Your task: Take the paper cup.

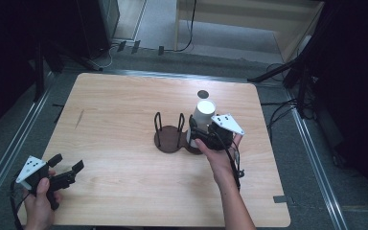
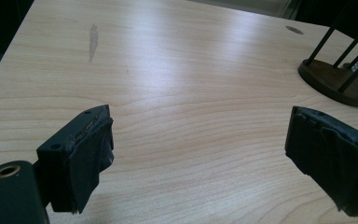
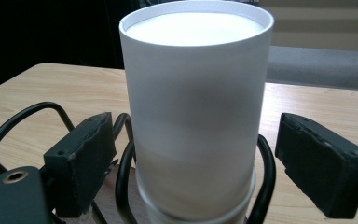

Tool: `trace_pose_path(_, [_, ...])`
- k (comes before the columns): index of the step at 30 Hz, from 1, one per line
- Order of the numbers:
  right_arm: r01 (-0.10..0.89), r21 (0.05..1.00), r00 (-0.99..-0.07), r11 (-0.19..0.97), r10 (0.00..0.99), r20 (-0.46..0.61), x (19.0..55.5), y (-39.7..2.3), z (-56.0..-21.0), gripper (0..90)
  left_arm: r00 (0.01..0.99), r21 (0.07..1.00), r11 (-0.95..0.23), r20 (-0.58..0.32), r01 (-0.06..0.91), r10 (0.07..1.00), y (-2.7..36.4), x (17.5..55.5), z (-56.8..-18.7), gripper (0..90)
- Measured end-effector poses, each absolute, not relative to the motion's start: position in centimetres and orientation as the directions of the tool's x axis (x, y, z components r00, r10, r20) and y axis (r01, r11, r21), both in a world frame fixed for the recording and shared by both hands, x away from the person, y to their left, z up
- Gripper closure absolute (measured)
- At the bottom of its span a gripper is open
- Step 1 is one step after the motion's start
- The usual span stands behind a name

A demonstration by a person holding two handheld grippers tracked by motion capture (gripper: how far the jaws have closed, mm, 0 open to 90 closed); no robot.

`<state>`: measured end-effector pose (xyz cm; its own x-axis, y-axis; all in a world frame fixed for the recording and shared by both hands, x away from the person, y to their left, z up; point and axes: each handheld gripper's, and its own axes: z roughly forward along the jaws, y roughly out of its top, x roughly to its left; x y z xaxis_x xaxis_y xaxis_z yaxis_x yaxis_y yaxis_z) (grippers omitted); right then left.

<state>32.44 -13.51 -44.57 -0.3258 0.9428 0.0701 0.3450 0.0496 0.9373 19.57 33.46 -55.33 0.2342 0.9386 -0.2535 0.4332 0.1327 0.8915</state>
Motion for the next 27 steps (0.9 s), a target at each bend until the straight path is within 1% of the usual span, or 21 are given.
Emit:
trace_pose_path(15, [0.351,0.936,-0.292,0.032,0.953,0.077,33.9,-13.2,-45.2,14.4,0.236,0.892,0.126,-0.248,0.435,0.94,33.4,19.6,-55.3,8.2])
trace_pose_path(18, [0.35,0.936,-0.296,0.046,0.953,0.064,33.9,-12.9,-45.3,16.7,0.238,0.892,0.123,-0.246,0.436,0.94,33.4,19.6,-55.3,8.2])
trace_pose_path(21, [0.334,0.941,-0.298,0.053,0.953,0.052,33.9,-12.7,-45.5,24.0,0.237,0.892,0.123,-0.245,0.435,0.94,33.4,19.6,-55.3,8.2])
trace_pose_path(27, [0.307,0.949,-0.304,0.072,0.952,0.026,33.7,-12.5,-45.4,25.7,0.237,0.892,0.122,-0.244,0.435,0.941,33.4,19.6,-55.3,8.2])
